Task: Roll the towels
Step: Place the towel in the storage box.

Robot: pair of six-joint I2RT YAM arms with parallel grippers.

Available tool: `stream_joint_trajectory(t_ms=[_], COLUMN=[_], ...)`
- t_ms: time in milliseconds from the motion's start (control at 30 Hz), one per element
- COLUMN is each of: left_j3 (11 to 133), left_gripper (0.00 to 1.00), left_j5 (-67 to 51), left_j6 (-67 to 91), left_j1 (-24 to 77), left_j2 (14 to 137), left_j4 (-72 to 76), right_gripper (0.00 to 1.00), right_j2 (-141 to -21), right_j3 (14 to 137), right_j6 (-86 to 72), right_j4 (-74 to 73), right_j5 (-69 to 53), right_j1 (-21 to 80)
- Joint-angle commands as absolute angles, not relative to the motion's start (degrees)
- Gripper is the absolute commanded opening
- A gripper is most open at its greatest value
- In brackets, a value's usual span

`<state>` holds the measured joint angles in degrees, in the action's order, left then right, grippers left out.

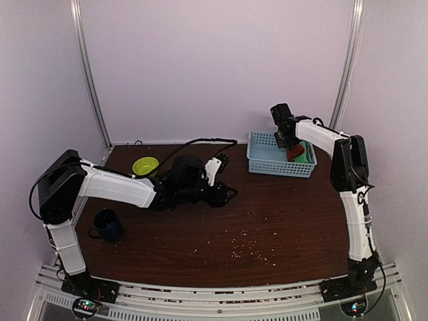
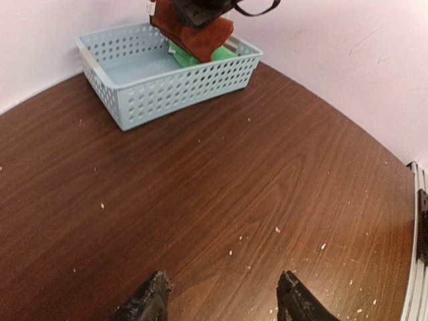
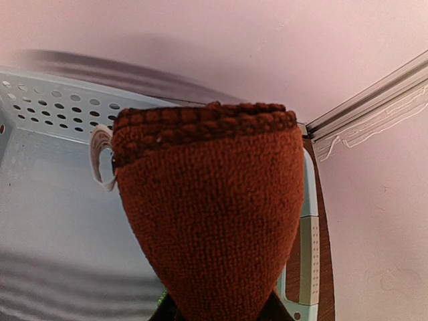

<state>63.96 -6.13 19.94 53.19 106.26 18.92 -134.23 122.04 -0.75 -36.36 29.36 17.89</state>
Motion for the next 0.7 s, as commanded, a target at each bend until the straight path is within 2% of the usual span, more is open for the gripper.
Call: stream_joint_trajectory(t_ms=[0, 333, 533, 667], left_j3=[61.85, 61.89, 62.23, 61.83], left_gripper=[0.57, 0.57, 0.57, 0.57], left_j5=[-3.46, -2.63, -2.93, -2.84], left_j6=[20.63, 20.33, 20.28, 20.86], left_j1=[53.98, 54.32, 54.36, 54.32], left_j2=[103.64, 103.43, 103.80, 104.18], left_j4=[17.84, 16.77, 16.69, 16.87], right_gripper=[0.00, 0.00, 0.00, 0.00], right_j2=[-136.22, -132.36, -131.43, -132.57], right_j3=[126.21, 127.09, 125.17, 125.11], right_j6=[-2.77, 0.02, 6.88, 2.42], right_j4=[-37.38, -34.17, -31.01, -31.75], right_j5=[34.00, 28.99, 30.03, 34.06], right_j1=[19.17, 19.94, 19.47, 19.68])
